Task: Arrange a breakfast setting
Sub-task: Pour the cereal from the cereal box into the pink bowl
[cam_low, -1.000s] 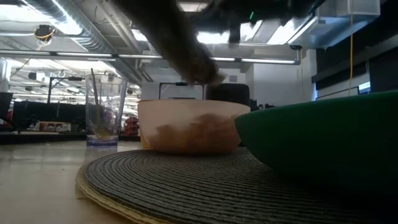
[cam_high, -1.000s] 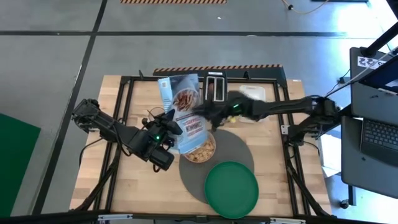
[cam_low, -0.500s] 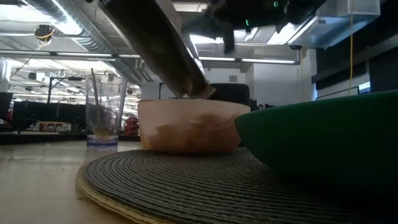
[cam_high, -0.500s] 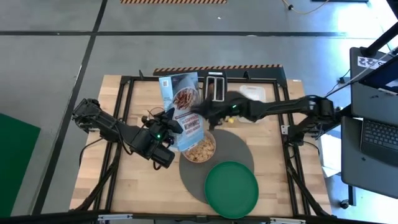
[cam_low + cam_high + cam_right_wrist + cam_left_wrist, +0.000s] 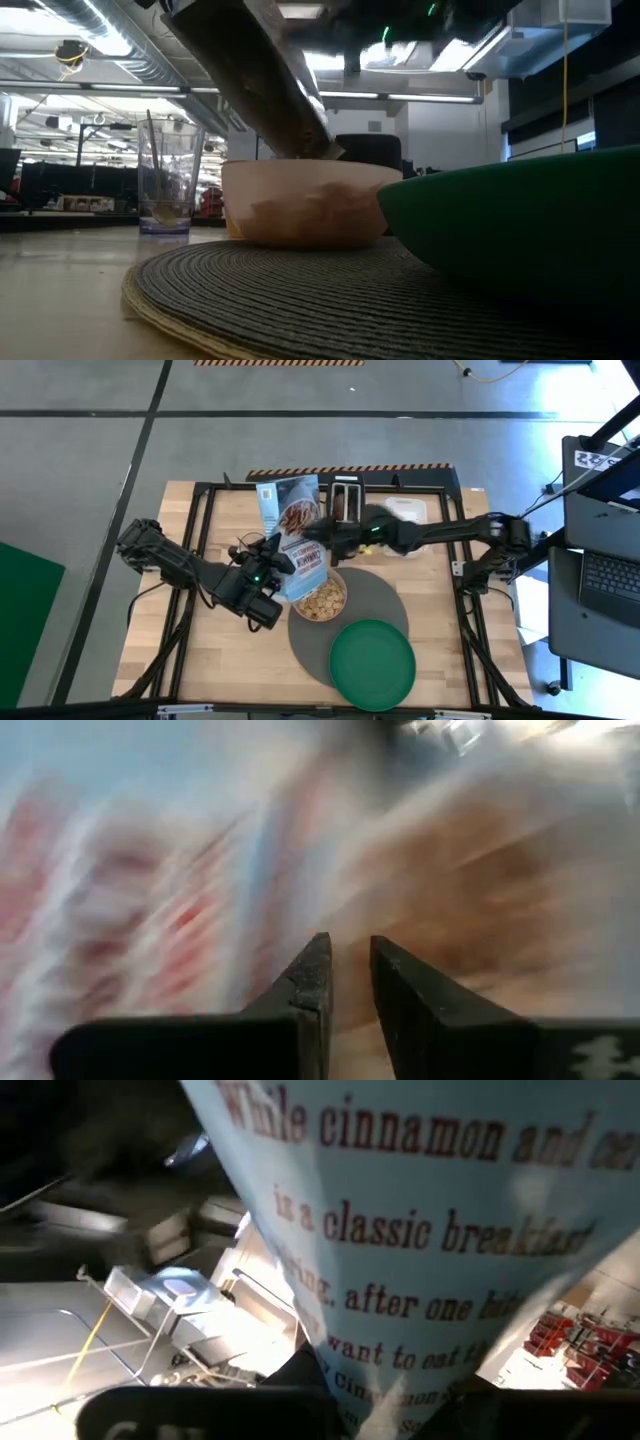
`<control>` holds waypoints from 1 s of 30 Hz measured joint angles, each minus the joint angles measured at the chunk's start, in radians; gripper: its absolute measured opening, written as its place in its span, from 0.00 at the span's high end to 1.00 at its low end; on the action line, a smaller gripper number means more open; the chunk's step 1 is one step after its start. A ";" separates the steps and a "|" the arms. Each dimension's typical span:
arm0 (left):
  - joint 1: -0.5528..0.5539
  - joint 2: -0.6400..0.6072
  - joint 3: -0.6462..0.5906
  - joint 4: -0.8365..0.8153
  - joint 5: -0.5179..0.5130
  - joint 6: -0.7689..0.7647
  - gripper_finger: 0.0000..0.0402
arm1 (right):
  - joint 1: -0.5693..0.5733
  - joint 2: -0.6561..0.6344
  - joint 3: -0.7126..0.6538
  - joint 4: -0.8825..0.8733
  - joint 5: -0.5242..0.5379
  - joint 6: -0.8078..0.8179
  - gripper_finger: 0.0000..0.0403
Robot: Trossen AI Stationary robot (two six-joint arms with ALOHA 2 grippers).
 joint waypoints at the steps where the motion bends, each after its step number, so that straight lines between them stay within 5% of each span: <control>1: 0.000 0.001 -0.001 -0.001 0.015 0.003 0.94 | 0.000 0.012 -0.002 -0.050 -0.002 -0.001 0.85; 15: -0.006 0.001 -0.002 0.002 -0.007 0.006 0.94 | -0.036 -0.001 0.013 0.087 -0.034 0.026 0.85; 30: -0.012 -0.007 -0.001 -0.018 0.010 0.011 0.94 | -0.045 -0.103 0.023 -0.097 -0.036 0.000 0.85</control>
